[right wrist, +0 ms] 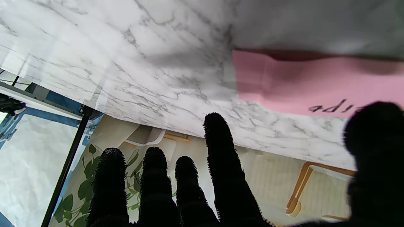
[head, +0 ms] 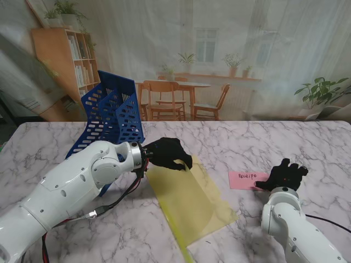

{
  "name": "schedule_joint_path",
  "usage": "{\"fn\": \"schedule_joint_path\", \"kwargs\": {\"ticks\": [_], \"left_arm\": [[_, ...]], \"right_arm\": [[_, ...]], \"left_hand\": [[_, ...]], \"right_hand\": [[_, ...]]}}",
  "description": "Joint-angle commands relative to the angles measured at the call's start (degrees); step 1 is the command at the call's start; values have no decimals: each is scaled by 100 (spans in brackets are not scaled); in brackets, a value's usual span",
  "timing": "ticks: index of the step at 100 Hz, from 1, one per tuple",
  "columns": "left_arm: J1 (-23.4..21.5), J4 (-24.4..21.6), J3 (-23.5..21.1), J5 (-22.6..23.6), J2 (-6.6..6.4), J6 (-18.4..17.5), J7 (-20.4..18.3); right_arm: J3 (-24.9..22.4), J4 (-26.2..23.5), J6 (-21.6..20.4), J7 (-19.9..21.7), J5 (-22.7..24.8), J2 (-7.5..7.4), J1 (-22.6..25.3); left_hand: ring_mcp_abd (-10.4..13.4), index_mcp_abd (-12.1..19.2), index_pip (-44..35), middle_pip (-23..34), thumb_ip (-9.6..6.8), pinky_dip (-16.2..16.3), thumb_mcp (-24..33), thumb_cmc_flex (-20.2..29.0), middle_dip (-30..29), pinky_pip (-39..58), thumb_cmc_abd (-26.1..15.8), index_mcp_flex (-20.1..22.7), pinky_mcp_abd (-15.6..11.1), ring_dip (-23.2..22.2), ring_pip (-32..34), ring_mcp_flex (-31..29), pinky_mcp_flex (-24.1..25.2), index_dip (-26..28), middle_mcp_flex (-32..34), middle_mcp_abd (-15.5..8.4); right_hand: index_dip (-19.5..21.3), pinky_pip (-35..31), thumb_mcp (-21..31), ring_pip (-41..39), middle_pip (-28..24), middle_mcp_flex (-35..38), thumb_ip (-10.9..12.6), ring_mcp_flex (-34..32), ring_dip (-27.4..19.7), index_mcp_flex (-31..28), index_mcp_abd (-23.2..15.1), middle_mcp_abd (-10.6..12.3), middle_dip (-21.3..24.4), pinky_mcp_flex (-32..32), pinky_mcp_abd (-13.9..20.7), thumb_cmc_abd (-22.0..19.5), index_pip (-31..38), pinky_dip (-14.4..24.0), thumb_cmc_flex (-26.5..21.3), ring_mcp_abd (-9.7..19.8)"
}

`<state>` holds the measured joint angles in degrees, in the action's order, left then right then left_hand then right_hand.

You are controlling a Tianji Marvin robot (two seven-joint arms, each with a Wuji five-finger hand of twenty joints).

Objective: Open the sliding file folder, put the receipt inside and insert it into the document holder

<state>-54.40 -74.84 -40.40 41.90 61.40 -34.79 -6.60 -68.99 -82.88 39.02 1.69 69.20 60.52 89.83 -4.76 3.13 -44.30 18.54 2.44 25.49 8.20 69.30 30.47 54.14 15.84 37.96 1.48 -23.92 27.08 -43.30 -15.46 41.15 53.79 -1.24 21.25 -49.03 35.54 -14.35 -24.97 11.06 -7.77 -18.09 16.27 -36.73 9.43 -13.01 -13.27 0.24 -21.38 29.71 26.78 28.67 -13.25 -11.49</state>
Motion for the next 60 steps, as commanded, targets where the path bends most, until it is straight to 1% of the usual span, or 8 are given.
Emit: {"fn": "schedule_joint_path", "kwargs": {"ticks": [1, 20, 25, 32, 35, 48, 51, 60], "left_arm": [[18, 3, 26, -8, 27, 19, -59], [59, 37, 106, -30, 32, 30, -76], [50, 35, 104, -32, 35, 45, -67], [39, 38, 102, -37, 45, 66, -38], [40, 42, 108, -37, 49, 70, -24], [70, 66, 167, -51, 59, 72, -13], [76, 72, 178, -52, 61, 73, -12], [89, 86, 193, -66, 66, 79, -9]], "right_arm": [[58, 73, 76, 79, -4, 4, -13], [234, 186, 187, 100, -101, -1, -102], [273, 222, 216, 77, -146, 2, -127], [320, 251, 252, 64, -212, 6, -151], [334, 264, 258, 41, -243, 10, -160], [387, 321, 291, -51, -361, 26, -194], [398, 335, 302, -80, -408, 33, -203], [433, 374, 333, -121, -473, 41, -230]], "left_hand": [[-84, 254, -1145, 91, -42, 31, 381, 466, -31, -10, -702, 286, -250, 8, -36, 71, 84, 539, -102, -56], [-80, 253, -1145, 96, -40, 33, 378, 466, -33, -4, -711, 274, -252, 7, -31, 72, 84, 541, -104, -52], [-85, 257, -1146, 95, -39, 34, 374, 466, -34, -3, -706, 273, -254, 8, -33, 75, 84, 542, -108, -47], [-87, 249, -1146, 96, -41, 33, 381, 466, -35, -6, -711, 272, -251, 7, -30, 73, 90, 541, -111, -47], [-82, 253, -1146, 97, -39, 34, 376, 466, -35, -3, -711, 274, -251, 6, -26, 66, 85, 541, -110, -50], [-88, 255, -1147, 99, -39, 37, 375, 466, -36, 3, -707, 270, -248, 6, -23, 66, 82, 541, -110, -45], [-90, 251, -1150, 101, -41, 37, 378, 466, -35, 4, -712, 273, -247, 6, -23, 67, 83, 542, -107, -47], [-96, 252, -1149, 99, -40, 38, 377, 466, -37, 6, -712, 267, -248, 6, -23, 69, 81, 542, -115, -42]], "right_hand": [[133, 15, -155, 113, 99, -150, -26, 34, -99, -124, 114, -76, 41, -61, -155, -92, -62, -62, -94, -10], [210, -50, -230, 78, 101, -130, 4, 37, -94, -158, 67, -23, 39, -32, -101, -127, -45, -51, -246, 48], [320, -85, -428, 43, 68, -136, 31, 47, -98, -185, 41, 5, 19, -39, -93, -186, 20, -69, -446, 53], [365, -91, -453, 36, 52, -131, 53, 48, -101, -265, -8, 16, 12, -40, -96, -276, 72, -78, -566, 79], [463, -109, -755, 7, 5, -135, 68, 43, -102, -276, -39, 40, -10, -39, -94, -421, 156, -98, -795, 87], [567, -139, -1091, -21, -45, -125, 143, 45, -112, -428, -169, 76, -28, -45, -84, -759, 273, -122, -1111, 138], [616, -152, -1460, -37, -76, -133, 208, 48, -122, -445, -191, 81, -35, -48, -80, -877, 316, -141, -1327, 139], [648, -163, -1521, -50, -92, -128, 221, 50, -120, -515, -251, 102, -41, -46, -71, -927, 375, -142, -1443, 152]]}}
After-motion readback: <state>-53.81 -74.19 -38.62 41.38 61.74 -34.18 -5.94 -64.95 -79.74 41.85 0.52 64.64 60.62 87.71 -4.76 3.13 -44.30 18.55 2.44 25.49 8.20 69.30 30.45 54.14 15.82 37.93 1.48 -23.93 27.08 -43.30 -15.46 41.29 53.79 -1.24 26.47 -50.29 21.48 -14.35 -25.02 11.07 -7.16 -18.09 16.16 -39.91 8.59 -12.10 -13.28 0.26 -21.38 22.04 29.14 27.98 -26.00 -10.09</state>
